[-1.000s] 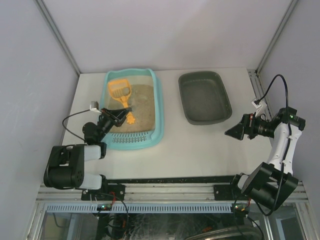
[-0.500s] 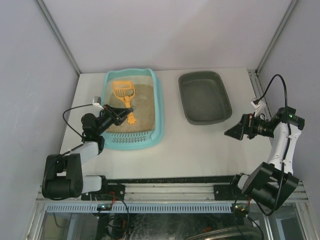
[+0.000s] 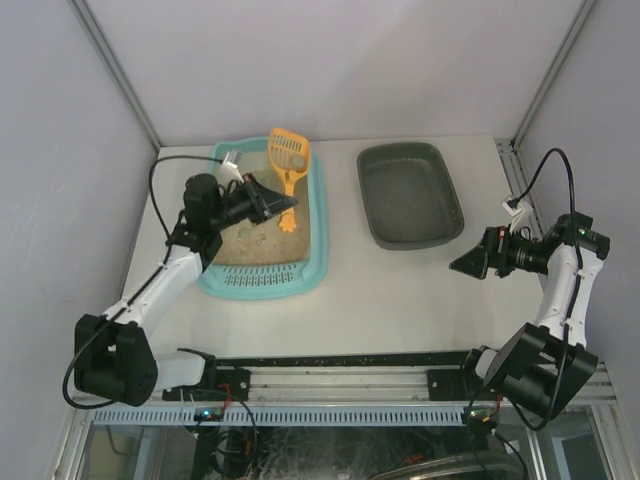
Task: Clean the litter box
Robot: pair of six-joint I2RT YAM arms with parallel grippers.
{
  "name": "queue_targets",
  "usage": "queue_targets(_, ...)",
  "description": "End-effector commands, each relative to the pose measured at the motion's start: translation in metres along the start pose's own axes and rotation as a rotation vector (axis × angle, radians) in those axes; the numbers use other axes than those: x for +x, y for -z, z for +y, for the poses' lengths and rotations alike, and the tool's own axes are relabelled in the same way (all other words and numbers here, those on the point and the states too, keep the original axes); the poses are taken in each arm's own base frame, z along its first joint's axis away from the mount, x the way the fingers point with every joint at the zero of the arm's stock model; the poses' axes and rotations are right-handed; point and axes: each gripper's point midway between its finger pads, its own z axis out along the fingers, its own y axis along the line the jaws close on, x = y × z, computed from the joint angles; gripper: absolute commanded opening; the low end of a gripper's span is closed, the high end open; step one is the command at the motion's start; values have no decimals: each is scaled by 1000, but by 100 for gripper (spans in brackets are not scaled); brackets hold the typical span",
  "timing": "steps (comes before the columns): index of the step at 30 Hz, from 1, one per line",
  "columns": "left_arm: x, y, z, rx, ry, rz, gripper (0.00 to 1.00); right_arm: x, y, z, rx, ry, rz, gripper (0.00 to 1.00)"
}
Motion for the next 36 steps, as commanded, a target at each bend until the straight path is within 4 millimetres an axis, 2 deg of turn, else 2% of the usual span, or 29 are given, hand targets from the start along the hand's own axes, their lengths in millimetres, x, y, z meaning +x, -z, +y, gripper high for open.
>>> queue_targets(1,-5,-12,-14,-168,-202,93,0,-21,12,19,-3,70,-69,100)
queue_targets(2,4,-18,-10,-232,-221,156,0,-22,15,23,0,86,-76,100)
queue_targets(4,4,-34,-20,-288,-281,208,0,-26,20,26,38,98,-99,100)
queue_targets(5,1,-45,-34,-285,-319,229,0,-25,22,27,58,110,-105,100)
queue_targets(6,-1,-55,-37,-314,-345,239,0,-25,24,29,72,128,-111,100)
queue_targets(7,8,-67,-38,-349,-380,276,0,-25,25,32,78,142,-119,100)
queue_targets(8,7,-77,-41,-386,-419,288,1,-25,26,34,80,156,-130,100)
queue_targets(14,38,-157,-57,-450,-558,360,0,-23,23,27,97,190,-152,100)
queue_targets(16,45,-178,-57,-498,-644,347,0,-23,24,26,97,191,-156,100)
queue_targets(19,59,-199,-39,-574,-744,340,0,-26,25,25,107,195,-168,100)
queue_targets(23,73,-205,-3,-714,-924,340,0,-28,27,25,119,199,-175,100)
queue_targets(27,92,-205,12,-826,-1183,374,0,-28,26,24,117,192,-177,100)
queue_targets(30,99,-206,10,-850,-1288,379,0,-28,26,23,116,193,-175,100)
queue_targets(32,98,-205,4,-838,-1273,367,0,-28,26,23,116,192,-174,100)
queue_targets(34,91,-198,-11,-816,-1237,339,0,-27,26,23,120,188,-172,100)
queue_targets(36,75,-180,-39,-782,-1170,290,0,-25,26,22,126,189,-171,100)
